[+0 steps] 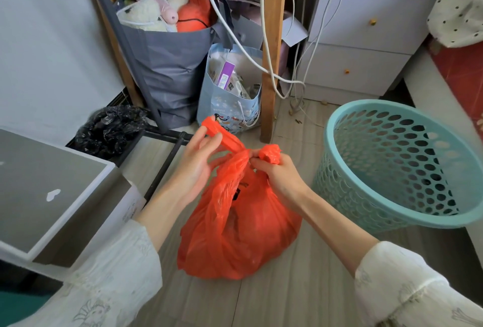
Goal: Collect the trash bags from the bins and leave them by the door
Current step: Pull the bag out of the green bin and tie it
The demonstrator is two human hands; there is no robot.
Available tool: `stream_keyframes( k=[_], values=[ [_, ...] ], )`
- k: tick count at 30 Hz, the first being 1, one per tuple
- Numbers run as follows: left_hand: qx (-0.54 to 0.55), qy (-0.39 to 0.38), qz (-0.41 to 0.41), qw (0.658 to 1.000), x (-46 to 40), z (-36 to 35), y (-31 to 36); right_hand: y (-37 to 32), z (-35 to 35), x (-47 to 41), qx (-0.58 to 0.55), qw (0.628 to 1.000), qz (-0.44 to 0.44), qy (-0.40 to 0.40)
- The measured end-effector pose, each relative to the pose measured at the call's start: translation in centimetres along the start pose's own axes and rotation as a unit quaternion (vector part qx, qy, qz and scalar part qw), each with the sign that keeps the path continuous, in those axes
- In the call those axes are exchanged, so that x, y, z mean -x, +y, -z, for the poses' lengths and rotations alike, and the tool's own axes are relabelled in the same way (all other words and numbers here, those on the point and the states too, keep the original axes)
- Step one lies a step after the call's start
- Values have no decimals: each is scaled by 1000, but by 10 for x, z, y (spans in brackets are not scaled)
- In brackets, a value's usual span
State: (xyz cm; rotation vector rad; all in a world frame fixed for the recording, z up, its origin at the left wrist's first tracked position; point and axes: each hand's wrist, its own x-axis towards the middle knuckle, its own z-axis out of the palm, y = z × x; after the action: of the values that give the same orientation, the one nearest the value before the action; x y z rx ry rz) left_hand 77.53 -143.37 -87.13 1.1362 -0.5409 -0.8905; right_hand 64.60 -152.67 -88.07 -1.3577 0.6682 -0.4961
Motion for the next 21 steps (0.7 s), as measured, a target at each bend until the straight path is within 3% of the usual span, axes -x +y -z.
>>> stream_keyframes(
  k=[6,9,13,15,18,21],
  values=[
    [210,60,22,976,1,-4,3,0,-5,2,-163,982,-37,-82],
    [233,117,36,965,1,2,-9,-1,2,1,-266,962,-68,-16],
    [153,161,58,973,4,26,-26,9,16,5,-367,913,-148,97],
    [90,178,63,978,8,40,-32,14,25,10,-321,926,-162,118],
    [-38,187,57,980,14,57,-38,27,37,21,-73,988,-100,90],
    [-162,167,56,971,18,72,-48,42,57,26,10,992,-84,93]
  ],
)
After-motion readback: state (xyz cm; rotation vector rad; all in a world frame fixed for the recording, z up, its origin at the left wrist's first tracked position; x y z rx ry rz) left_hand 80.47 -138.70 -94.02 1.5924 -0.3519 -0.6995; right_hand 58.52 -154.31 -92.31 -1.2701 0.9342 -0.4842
